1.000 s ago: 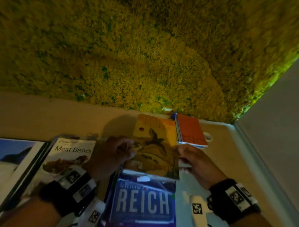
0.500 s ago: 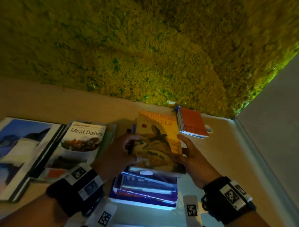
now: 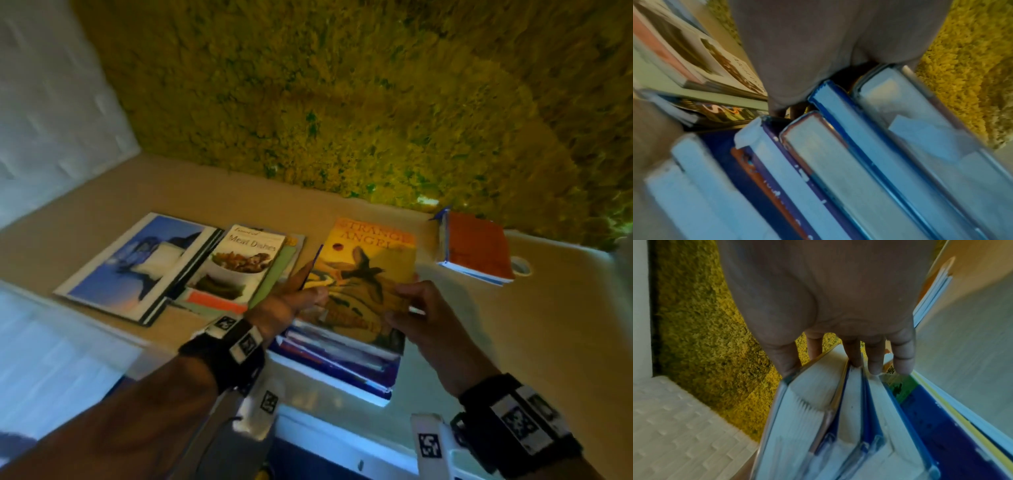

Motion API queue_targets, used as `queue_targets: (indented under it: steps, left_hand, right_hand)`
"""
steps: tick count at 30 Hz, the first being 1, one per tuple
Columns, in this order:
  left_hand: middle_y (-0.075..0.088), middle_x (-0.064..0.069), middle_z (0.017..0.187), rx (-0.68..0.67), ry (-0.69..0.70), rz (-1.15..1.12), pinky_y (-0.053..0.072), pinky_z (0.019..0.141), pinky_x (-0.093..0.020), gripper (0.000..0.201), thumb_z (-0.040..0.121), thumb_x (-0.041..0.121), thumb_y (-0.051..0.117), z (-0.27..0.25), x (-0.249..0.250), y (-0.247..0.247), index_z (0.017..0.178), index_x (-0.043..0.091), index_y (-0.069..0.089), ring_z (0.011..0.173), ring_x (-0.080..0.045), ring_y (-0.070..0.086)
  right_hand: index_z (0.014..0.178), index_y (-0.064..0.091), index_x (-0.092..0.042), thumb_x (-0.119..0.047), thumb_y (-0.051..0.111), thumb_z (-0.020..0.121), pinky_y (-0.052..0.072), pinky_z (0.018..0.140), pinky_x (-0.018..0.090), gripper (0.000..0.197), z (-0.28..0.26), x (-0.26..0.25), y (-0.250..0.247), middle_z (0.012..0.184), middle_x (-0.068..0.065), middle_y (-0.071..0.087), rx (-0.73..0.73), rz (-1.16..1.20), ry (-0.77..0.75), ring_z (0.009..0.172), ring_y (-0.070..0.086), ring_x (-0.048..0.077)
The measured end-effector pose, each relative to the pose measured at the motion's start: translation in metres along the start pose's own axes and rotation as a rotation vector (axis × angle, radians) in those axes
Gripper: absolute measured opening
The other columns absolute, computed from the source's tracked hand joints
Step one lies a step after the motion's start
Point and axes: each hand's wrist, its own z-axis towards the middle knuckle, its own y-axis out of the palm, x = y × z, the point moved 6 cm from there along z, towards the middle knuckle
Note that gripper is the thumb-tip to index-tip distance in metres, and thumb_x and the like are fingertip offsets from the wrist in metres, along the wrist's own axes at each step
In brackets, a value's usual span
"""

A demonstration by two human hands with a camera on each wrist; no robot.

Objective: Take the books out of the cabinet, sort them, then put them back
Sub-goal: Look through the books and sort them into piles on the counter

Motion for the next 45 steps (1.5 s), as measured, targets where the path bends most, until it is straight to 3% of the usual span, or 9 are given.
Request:
queue_targets:
  steps: [5,9,13,19,23,28,33,37,45]
  left_hand:
    - [0.031,0.015,0.156,-0.08,-0.004,-0.079,0.028,0.117,-0.041,0.091,0.076,0.057,0.074,-0.011,0.011,0.007,0.153,0.039,0.03,0.136,-0.01,0.037]
    - [0.037,0.002,0.158,-0.052,-0.019,-0.171,0.028,0.119,-0.047,0.119,0.053,0.075,0.079,-0.002,0.008,0.0,0.153,0.03,0.031,0.141,-0.02,0.039]
    - [0.025,0.002,0.164,-0.095,-0.015,-0.161,0.026,0.109,-0.033,0.09,0.086,0.064,0.055,-0.001,0.003,0.003,0.158,0.024,0.02,0.15,-0.019,0.025]
    - [0.036,0.005,0.159,-0.114,-0.006,-0.216,0.022,0.119,-0.043,0.094,0.068,0.082,0.058,0.012,-0.018,-0.006,0.149,0.039,0.038,0.147,-0.02,0.032]
    - [0.064,-0.003,0.134,-0.056,0.001,-0.245,0.047,0.103,-0.04,0.07,0.07,0.081,0.059,0.023,-0.033,-0.021,0.126,0.039,0.063,0.116,-0.019,0.064]
    - [0.076,0.022,0.087,-0.08,0.072,-0.227,0.053,0.071,-0.011,0.018,0.101,0.043,0.047,0.013,-0.036,-0.006,0.11,0.036,0.062,0.082,0.009,0.07]
    - [0.062,-0.004,0.137,-0.238,0.083,-0.222,0.049,0.104,-0.05,0.064,0.089,0.065,0.051,0.014,-0.056,0.005,0.145,0.035,0.044,0.123,-0.023,0.063]
    - [0.056,-0.005,0.144,-0.191,0.122,-0.153,0.042,0.108,-0.055,0.066,0.09,0.07,0.049,0.033,-0.047,-0.006,0.146,0.035,0.044,0.131,-0.027,0.055]
    - [0.046,0.003,0.153,-0.168,0.03,-0.257,0.036,0.114,-0.053,0.082,0.077,0.078,0.06,0.061,-0.058,-0.003,0.148,0.045,0.037,0.138,-0.025,0.047]
  right_hand:
    - [0.111,0.062,-0.038,-0.058,0.084,0.068,0.05,0.095,0.044,0.053,0.0,-0.005,0.0,0.122,-0.008,0.067,0.106,0.06,-0.051,0.111,0.064,0.009]
    - [0.15,0.042,-0.043,-0.07,0.072,0.078,0.034,0.117,0.051,0.083,0.001,0.015,0.009,0.147,-0.013,0.058,0.091,0.169,0.089,0.134,0.056,0.013]
    - [0.145,0.057,-0.026,-0.053,0.049,0.1,0.036,0.119,0.055,0.052,0.002,0.029,0.027,0.14,0.004,0.067,0.072,0.348,0.132,0.131,0.062,0.027]
    - [0.148,0.052,-0.022,-0.062,0.043,0.101,0.042,0.114,0.061,0.063,-0.002,0.029,0.029,0.145,0.013,0.062,0.155,0.463,0.173,0.133,0.059,0.037]
    - [0.149,0.048,-0.041,-0.088,0.043,0.086,0.025,0.121,0.064,0.079,-0.007,0.059,0.005,0.159,0.003,0.048,0.267,0.419,0.253,0.144,0.047,0.033]
    - [0.132,0.068,-0.026,-0.07,0.044,0.091,0.052,0.101,0.051,0.064,-0.015,0.071,0.027,0.12,0.011,0.076,0.265,0.35,0.327,0.107,0.073,0.035]
    - [0.098,0.085,-0.023,-0.058,0.036,0.097,0.057,0.08,0.043,0.061,-0.019,0.07,0.008,0.109,0.014,0.079,0.26,0.365,0.331,0.092,0.079,0.029]
    - [0.122,0.074,-0.023,-0.062,0.03,0.1,0.05,0.092,0.047,0.063,-0.016,0.059,0.005,0.121,0.012,0.076,0.272,0.32,0.273,0.111,0.073,0.03]
    - [0.079,0.058,-0.004,-0.023,0.027,0.112,0.051,0.042,0.019,0.049,-0.007,0.051,0.015,0.052,0.003,0.066,0.238,0.268,0.324,0.042,0.063,0.01]
